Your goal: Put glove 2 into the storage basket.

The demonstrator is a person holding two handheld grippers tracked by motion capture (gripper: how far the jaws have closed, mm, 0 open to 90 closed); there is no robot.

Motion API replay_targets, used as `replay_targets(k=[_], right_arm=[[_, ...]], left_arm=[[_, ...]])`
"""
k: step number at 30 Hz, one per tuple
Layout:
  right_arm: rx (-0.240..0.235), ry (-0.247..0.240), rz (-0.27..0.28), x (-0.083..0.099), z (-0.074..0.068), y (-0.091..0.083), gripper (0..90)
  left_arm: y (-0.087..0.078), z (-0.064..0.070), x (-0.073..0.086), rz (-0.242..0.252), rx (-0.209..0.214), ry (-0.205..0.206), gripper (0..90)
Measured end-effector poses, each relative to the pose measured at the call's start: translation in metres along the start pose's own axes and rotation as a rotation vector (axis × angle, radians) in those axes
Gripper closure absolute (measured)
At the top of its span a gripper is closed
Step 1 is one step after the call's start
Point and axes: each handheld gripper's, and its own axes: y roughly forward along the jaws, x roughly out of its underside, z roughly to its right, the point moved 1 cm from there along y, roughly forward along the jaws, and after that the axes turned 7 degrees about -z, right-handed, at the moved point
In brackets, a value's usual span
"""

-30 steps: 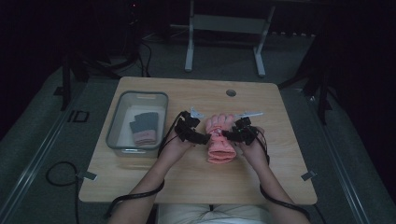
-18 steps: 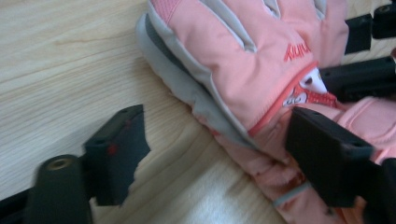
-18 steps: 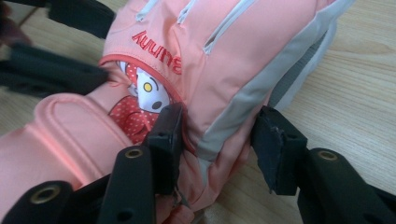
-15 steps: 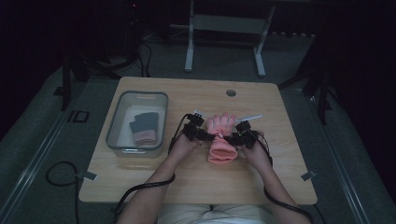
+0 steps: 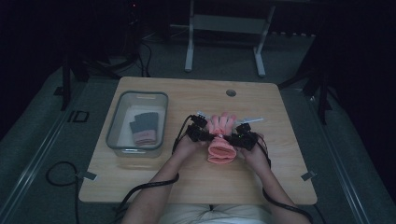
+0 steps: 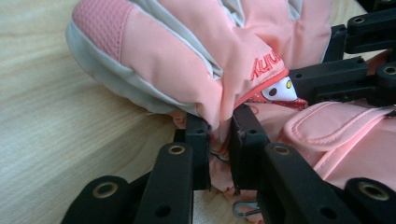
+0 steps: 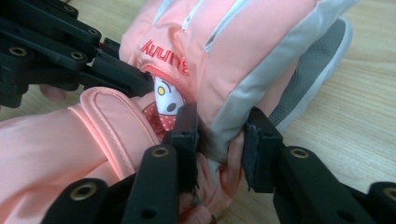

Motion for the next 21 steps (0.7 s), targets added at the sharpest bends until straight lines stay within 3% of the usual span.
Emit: replay_targets(k=[5,12,21], right_arm=[[0.007,0.012,0.028,0.0,-0.003,-0.005,71.5],[-0.033,0.017,0.105,-0.013,-0.01,-0.028,72.1],[-0.065,-0.01,0.167,-0.04,-0.037,-0.043,71.9]], left_arm=[[-0.004,0.005,-0.004,0.004,-0.017,0.011,81.2],[-0.042,0.015,-0.013,0.06,-0.029,0.051,81.7],[-0.091,0.015,-0.014,0.095,-0.093,0.052,81.7]])
